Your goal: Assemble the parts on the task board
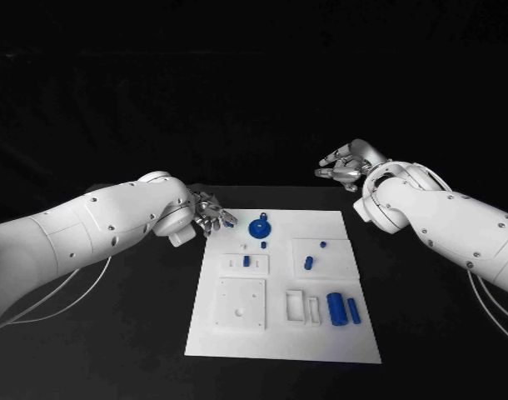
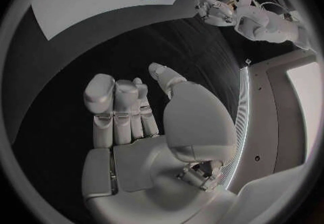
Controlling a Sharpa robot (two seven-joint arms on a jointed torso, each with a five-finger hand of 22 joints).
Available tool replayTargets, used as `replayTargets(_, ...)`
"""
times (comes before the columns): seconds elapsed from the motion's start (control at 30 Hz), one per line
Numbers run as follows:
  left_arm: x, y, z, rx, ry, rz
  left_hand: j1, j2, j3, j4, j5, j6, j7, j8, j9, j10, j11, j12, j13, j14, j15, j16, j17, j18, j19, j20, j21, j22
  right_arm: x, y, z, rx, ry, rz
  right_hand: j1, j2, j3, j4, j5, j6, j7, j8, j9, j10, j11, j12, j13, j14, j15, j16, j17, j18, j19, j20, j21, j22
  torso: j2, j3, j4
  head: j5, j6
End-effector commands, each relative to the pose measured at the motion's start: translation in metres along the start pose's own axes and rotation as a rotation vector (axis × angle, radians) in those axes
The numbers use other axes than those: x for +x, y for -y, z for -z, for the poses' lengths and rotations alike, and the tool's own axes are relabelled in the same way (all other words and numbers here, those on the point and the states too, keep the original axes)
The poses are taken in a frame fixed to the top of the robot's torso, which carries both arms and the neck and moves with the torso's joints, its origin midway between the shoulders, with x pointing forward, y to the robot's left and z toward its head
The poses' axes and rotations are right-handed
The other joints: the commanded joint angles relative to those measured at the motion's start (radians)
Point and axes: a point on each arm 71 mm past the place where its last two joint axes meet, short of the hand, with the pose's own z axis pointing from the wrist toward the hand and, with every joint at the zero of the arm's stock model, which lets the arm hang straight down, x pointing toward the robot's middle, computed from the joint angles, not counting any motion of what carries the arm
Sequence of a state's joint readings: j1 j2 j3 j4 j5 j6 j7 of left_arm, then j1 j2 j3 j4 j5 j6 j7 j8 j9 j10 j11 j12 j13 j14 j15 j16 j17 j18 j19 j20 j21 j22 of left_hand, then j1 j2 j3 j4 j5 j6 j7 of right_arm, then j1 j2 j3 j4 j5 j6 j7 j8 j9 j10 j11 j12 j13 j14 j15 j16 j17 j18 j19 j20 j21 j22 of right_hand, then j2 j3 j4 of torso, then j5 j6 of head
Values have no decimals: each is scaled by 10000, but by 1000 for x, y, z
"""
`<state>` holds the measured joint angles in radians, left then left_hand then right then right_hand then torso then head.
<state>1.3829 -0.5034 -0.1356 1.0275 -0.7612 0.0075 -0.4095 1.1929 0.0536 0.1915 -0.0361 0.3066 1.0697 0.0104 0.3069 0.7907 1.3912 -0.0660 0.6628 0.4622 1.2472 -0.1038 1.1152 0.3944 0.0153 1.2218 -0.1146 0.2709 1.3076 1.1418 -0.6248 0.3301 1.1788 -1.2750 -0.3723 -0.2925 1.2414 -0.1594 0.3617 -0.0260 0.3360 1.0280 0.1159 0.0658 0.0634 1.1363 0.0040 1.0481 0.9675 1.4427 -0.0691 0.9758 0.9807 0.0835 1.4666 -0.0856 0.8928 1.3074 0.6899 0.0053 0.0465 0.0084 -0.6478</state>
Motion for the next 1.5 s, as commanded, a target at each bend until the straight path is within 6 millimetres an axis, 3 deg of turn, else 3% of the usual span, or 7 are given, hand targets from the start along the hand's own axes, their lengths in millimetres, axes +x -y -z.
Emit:
replayTargets(0.03,1,-2,9,-239,740,708,27,89,789,-717,15,206,-138,77,220,100,-7,-73,-15,95,-29,22,-4,-153,26,-79,47,200,1,1,0,-6,-140,139,16,32,-29,-8,-37,-47,3,-39,-4,-21,10,-22,-12,6,4,-18,-7,96,415,-10,-45,1105,-104,-5,14,29,-57)
replayTargets(0.3,16,-11,22,-405,834,769,-8,74,861,-726,23,289,-167,99,208,239,-45,-145,-36,213,-64,10,14,-153,99,-114,98,199,3,6,2,83,-229,169,21,33,5,-20,-31,-48,5,-41,-5,-26,12,-19,-9,2,6,-26,-14,93,411,-10,-38,1107,-207,-38,12,98,-166)
replayTargets(0.67,46,-21,24,-581,578,-145,-47,67,917,-802,13,311,-174,131,225,262,-44,-205,-36,215,-66,-27,29,-152,89,-118,110,195,8,10,4,145,-369,189,13,44,15,-21,-26,-47,5,-40,-5,-19,12,-5,4,5,6,-11,-2,93,416,-10,-26,1110,-304,-27,38,169,-306)
replayTargets(0.83,56,-21,23,-594,411,-697,-39,63,923,-821,-16,305,-169,128,220,255,-38,-219,-37,203,-61,-44,28,-152,76,-113,107,195,11,9,5,136,-451,183,13,47,24,-26,-2,-43,7,-40,-5,-20,12,-3,5,3,7,-12,-2,94,414,-10,-35,1107,-334,14,6,207,-360)
replayTargets(1.0,65,-23,21,-605,314,-1079,-39,63,923,-821,-16,305,-169,128,220,255,-38,-219,-37,203,-61,-44,28,-152,76,-113,107,195,14,9,5,134,-510,186,13,47,24,-26,-2,-43,7,-40,-5,-20,12,-3,5,3,7,-12,-2,94,414,-10,-35,1107,-340,23,-11,226,-372)
replayTargets(1.3,84,-29,16,-579,179,-1478,-45,45,926,-869,-5,329,-175,144,210,275,-50,-235,-28,232,-69,-56,38,-153,94,-122,125,197,15,11,6,158,-549,201,13,47,24,-26,-2,-43,7,-40,-5,-20,12,-3,5,3,7,-12,-2,94,414,-10,-35,1107,-328,3,9,181,-395)
replayTargets(1.5,88,-29,14,-536,239,-1735,-31,40,936,-902,17,337,-181,165,213,294,-59,-238,-17,257,-78,-58,45,-153,110,-132,140,196,15,11,6,164,-575,209,22,62,48,-51,-37,-37,4,-39,-4,-25,9,-1,10,3,6,-10,-1,94,411,-11,-34,1107,-331,12,16,193,-434)
